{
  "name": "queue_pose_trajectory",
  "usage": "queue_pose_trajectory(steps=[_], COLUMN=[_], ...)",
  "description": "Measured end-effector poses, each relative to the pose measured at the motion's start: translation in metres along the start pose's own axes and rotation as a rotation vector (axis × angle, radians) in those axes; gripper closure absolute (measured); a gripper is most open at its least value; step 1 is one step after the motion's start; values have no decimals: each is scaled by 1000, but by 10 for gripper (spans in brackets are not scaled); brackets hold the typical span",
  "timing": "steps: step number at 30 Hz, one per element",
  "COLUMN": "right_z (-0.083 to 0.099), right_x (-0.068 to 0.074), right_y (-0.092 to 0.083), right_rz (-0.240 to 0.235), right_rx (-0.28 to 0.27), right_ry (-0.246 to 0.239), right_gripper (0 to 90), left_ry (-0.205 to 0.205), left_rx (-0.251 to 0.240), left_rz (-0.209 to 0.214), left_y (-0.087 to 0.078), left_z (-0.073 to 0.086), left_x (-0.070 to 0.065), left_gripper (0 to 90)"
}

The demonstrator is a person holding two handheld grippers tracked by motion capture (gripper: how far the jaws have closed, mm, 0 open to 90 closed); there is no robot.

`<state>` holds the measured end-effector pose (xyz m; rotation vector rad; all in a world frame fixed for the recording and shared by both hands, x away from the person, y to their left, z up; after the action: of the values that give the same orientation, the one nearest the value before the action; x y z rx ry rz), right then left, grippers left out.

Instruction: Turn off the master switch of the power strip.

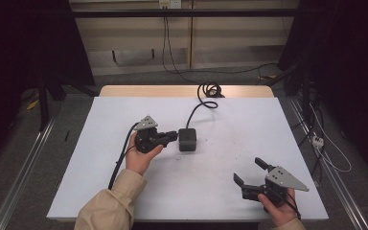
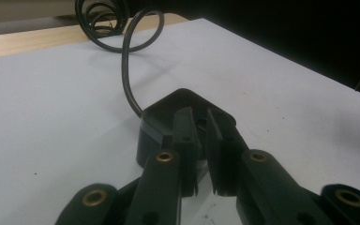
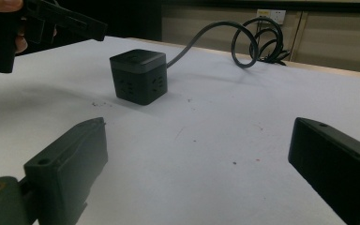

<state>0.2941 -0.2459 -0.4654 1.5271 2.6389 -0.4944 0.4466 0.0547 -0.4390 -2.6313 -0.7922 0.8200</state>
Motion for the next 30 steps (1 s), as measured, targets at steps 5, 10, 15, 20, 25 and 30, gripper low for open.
queue_pose_trajectory(steps=[5,10,15,20,25,30], right_z=[0,0,0,0,0,0], right_x=[0,0,0,0,0,1], right_y=[0,0,0,0,0,0], right_rz=[-2,-2,-3,-4,-4,-6], right_rx=[1,-1,-1,-2,-2,-1], right_ry=[0,-2,-1,-1,-1,0], right_gripper=[46,47,47,47,47,47], left_ry=[-7,5,1,4,1,-3], left_rx=[2,10,11,14,15,18], left_rz=[-9,-10,-13,-17,-14,-20], left_y=[2,4,7,10,13,14], left_z=[-2,-5,-6,-8,-7,-7], left_x=[1,-1,-1,-1,-1,1], left_gripper=[829,831,836,842,846,857])
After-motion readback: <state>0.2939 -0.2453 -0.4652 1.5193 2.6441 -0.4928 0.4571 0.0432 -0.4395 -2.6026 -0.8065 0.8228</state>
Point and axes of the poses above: each handheld gripper's, and its own axes: y roughly forward along the jaws, z roughly out of its underside, x roughly to its left, the point moved 5 cm from there along y, roughly forward along the jaws, and after that the axes turned 14 degrees about -y, right-handed, at the moved point
